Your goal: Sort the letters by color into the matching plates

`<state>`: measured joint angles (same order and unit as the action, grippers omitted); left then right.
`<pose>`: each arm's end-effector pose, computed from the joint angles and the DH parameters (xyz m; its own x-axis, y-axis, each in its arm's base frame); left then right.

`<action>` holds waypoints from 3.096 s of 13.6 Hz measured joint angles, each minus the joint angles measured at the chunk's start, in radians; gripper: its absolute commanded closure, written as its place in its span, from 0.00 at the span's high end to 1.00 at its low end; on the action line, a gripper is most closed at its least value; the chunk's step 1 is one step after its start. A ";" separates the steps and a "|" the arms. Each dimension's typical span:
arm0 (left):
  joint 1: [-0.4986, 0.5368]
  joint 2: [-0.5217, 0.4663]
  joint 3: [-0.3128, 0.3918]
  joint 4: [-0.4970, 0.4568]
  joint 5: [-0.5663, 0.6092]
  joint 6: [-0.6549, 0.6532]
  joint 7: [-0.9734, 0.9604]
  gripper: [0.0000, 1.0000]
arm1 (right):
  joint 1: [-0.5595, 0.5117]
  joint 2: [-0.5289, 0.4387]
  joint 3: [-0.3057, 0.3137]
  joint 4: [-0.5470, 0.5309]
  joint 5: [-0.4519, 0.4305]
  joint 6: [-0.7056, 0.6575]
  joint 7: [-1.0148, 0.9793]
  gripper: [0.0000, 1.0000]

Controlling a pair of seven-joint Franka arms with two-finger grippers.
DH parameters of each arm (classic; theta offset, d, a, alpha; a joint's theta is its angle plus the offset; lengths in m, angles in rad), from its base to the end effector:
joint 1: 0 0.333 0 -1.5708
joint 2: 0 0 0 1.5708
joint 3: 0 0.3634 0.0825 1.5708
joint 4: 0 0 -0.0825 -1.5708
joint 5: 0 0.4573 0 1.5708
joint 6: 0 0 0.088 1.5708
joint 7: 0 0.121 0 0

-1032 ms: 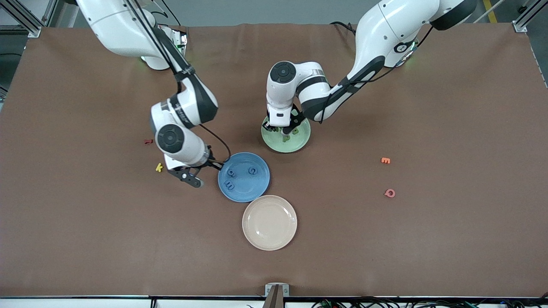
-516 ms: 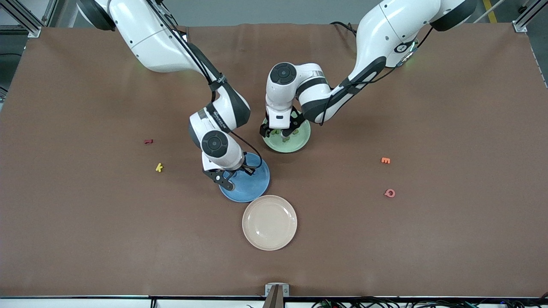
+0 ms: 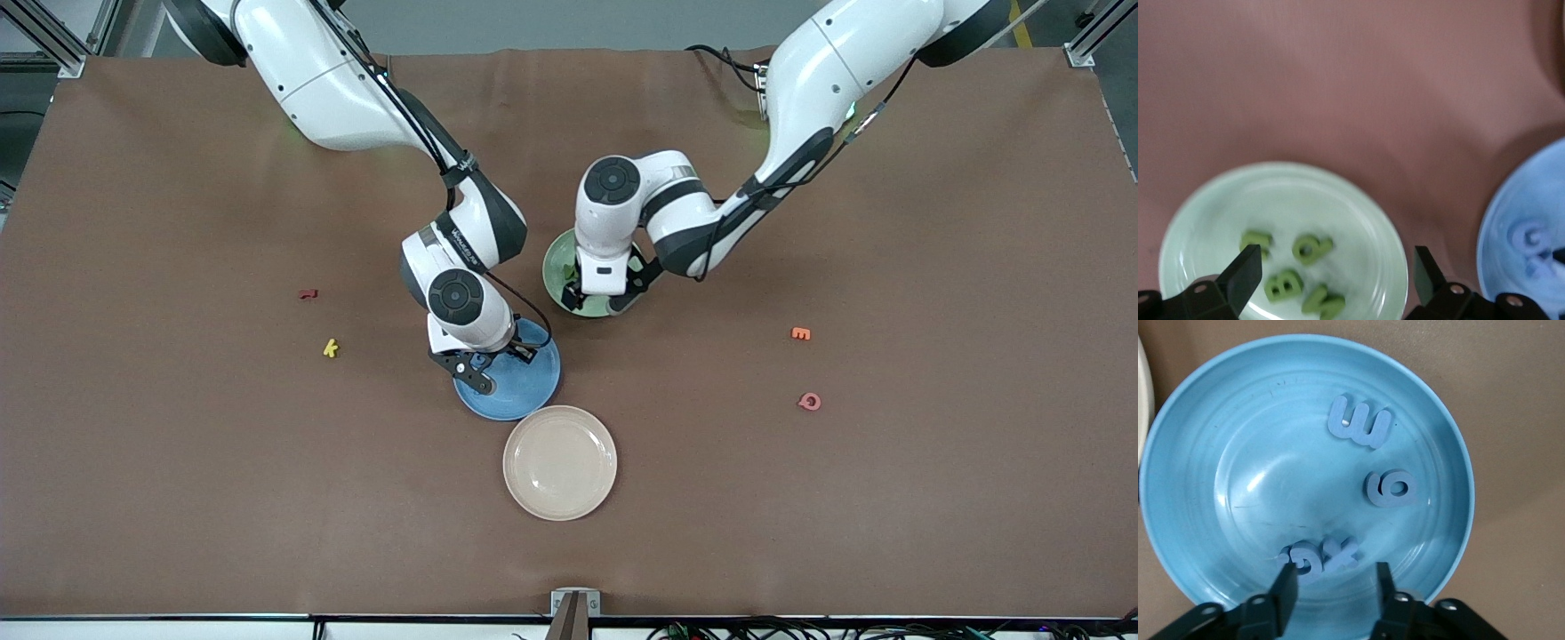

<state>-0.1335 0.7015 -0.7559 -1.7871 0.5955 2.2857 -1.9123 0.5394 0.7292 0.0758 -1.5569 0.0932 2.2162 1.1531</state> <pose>0.5094 -0.5274 0.2232 0.7286 0.6847 -0.0186 0.6849 -0.7276 0.0388 0.6413 0.4488 0.1862 0.8085 -0.5716 -0.1398 -0.5751 -0.8179 0.0180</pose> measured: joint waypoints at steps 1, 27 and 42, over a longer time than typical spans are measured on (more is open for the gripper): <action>0.017 -0.009 0.000 0.003 0.000 -0.019 0.034 1.00 | 0.000 0.000 -0.001 0.000 0.000 0.000 0.000 1.00; 0.391 -0.060 0.070 0.413 0.002 -0.439 1.228 1.00 | -0.561 -0.383 -0.046 0.037 -0.166 -0.540 -1.120 1.00; 0.434 -0.385 0.270 0.436 -0.292 -0.558 1.708 1.00 | -0.587 -0.434 -0.044 0.298 -0.170 -0.832 -1.124 1.00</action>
<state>0.3002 0.3165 -0.4855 -1.3514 0.3039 1.7273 -0.2048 -0.0476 0.2947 0.0320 -1.2584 -0.0772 1.3838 0.0286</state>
